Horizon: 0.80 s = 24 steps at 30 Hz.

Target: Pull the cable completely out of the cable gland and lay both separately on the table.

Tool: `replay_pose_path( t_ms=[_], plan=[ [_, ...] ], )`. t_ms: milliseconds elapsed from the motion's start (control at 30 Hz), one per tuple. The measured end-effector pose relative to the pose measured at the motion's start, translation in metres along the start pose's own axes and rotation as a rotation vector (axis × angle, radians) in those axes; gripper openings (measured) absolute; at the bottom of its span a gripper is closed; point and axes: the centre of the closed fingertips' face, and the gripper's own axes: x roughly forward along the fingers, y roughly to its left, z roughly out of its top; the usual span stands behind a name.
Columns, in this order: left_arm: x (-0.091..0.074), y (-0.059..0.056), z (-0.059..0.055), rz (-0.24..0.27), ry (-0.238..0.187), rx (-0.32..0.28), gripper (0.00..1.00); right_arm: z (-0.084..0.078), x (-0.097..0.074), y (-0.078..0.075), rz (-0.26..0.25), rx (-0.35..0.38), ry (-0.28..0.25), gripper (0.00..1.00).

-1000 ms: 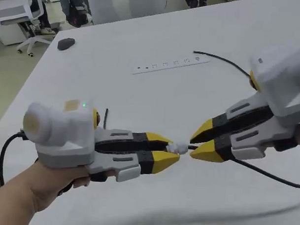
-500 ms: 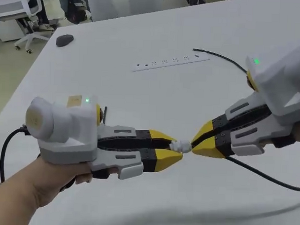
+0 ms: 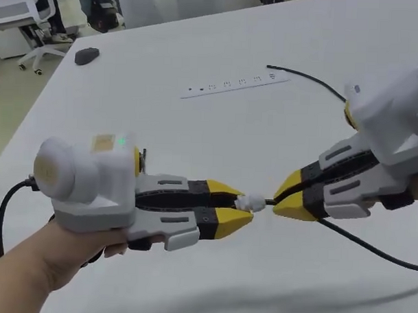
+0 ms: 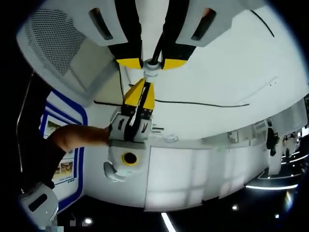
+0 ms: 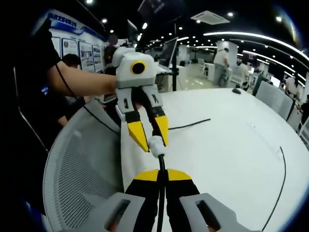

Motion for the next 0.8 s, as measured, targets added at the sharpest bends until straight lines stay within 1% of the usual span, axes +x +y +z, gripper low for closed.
replay_pose_path(
  t_ms=[33, 67, 100, 133, 167, 200, 233, 267, 300, 333, 367, 400, 433, 467, 533, 567, 633, 700, 733, 800],
  plan=[
    [-0.004, 0.000, 0.001, -0.001, -0.015, -0.019, 0.14, -0.002, -0.006, -0.002, -0.011, 0.002, -0.020, 0.00],
    [-0.007, 0.001, 0.001, 0.008, -0.022, -0.026, 0.14, -0.005, -0.011, -0.006, -0.031, 0.018, -0.030, 0.00],
    [-0.012, 0.005, -0.003, 0.031, -0.011, -0.023, 0.14, -0.015, -0.020, -0.014, -0.073, 0.035, -0.014, 0.00],
    [-0.016, 0.008, -0.004, 0.041, -0.008, -0.026, 0.14, -0.024, -0.025, -0.020, -0.096, 0.041, 0.003, 0.00],
    [-0.020, 0.010, -0.005, 0.054, -0.011, -0.033, 0.14, -0.035, -0.034, -0.027, -0.126, 0.064, 0.010, 0.00],
    [-0.022, 0.011, -0.005, 0.057, -0.012, -0.035, 0.14, -0.042, -0.039, -0.030, -0.133, 0.085, 0.010, 0.00],
    [-0.025, 0.011, -0.006, 0.066, -0.011, -0.034, 0.14, -0.053, -0.046, -0.034, -0.148, 0.110, 0.016, 0.00],
    [-0.026, 0.012, -0.006, 0.072, -0.010, -0.033, 0.14, -0.056, -0.049, -0.037, -0.161, 0.112, 0.017, 0.00],
    [-0.029, 0.014, -0.007, 0.082, -0.007, -0.033, 0.14, -0.066, -0.056, -0.042, -0.186, 0.114, 0.021, 0.00],
    [-0.031, 0.015, -0.008, 0.091, -0.009, -0.035, 0.14, -0.074, -0.059, -0.044, -0.191, 0.122, 0.030, 0.00],
    [-0.032, 0.016, -0.008, 0.094, -0.008, -0.036, 0.14, -0.085, -0.063, -0.047, -0.206, 0.140, 0.044, 0.00],
    [-0.034, 0.017, -0.011, 0.105, 0.000, -0.036, 0.14, -0.093, -0.066, -0.050, -0.223, 0.138, 0.060, 0.00],
    [-0.036, 0.018, -0.012, 0.109, 0.004, -0.039, 0.14, -0.105, -0.070, -0.056, -0.252, 0.118, 0.092, 0.00],
    [-0.038, 0.018, -0.014, 0.112, 0.006, -0.043, 0.14, -0.113, -0.073, -0.059, -0.268, 0.117, 0.108, 0.00],
    [-0.041, 0.019, -0.016, 0.120, 0.005, -0.051, 0.14, -0.126, -0.076, -0.063, -0.267, 0.108, 0.096, 0.00],
    [-0.041, 0.018, -0.017, 0.121, 0.004, -0.056, 0.14, -0.127, -0.077, -0.064, -0.273, 0.111, 0.088, 0.00],
    [-0.041, 0.017, -0.016, 0.124, 0.003, -0.058, 0.14, -0.128, -0.074, -0.061, -0.253, 0.147, 0.067, 0.00],
    [-0.040, 0.016, -0.017, 0.126, 0.009, -0.055, 0.14, -0.129, -0.069, -0.060, -0.252, 0.137, 0.082, 0.00],
    [-0.040, 0.016, -0.017, 0.126, 0.008, -0.055, 0.14, -0.134, -0.065, -0.056, -0.230, 0.155, 0.112, 0.00],
    [-0.040, 0.016, -0.016, 0.129, 0.004, -0.055, 0.14, -0.137, -0.060, -0.052, -0.208, 0.181, 0.139, 0.00]
  ],
)
